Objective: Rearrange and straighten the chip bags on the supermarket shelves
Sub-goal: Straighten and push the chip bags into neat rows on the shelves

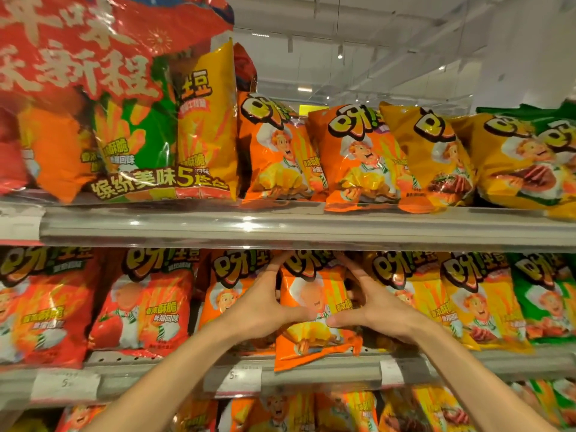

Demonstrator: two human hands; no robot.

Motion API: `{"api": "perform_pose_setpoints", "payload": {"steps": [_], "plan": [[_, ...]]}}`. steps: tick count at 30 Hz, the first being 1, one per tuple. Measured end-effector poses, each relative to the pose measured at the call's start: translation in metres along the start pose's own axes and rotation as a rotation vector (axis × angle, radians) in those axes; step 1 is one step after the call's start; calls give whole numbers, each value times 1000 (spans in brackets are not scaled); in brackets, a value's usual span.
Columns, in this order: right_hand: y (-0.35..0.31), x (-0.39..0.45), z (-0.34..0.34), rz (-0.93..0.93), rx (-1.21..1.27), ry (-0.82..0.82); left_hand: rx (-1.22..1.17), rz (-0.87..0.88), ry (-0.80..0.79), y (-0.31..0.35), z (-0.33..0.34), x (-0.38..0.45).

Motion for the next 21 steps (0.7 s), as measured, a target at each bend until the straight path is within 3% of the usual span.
{"api": "perform_pose_setpoints", "payload": {"steps": [8,11,14,15,17,21], "plan": [[-15,-2,-26,-51,-117,65,-2,-27,91,18,0,8],[-7,2,-37,-1,-156,170,13,-69,262,20,-9,-2],[-2,2,-31,40,-304,171,419,-61,601,18,-34,-27],[2,3,-28,70,-362,172,549,-29,648,15,-36,-30],[1,-2,-24,89,-503,222,700,-56,613,-6,-37,-29],[-42,-16,-17,-195,-893,518,816,-122,454,-40,-22,-18]]}}
Point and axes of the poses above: each hand's wrist, its own x-axis towards the middle knuckle, its own z-axis out of the palm, y = z × x, the point moved 10 cm from there along x, towards the middle knuckle, and after that the axes turned 14 degrees about x, right-handed, at the moved point
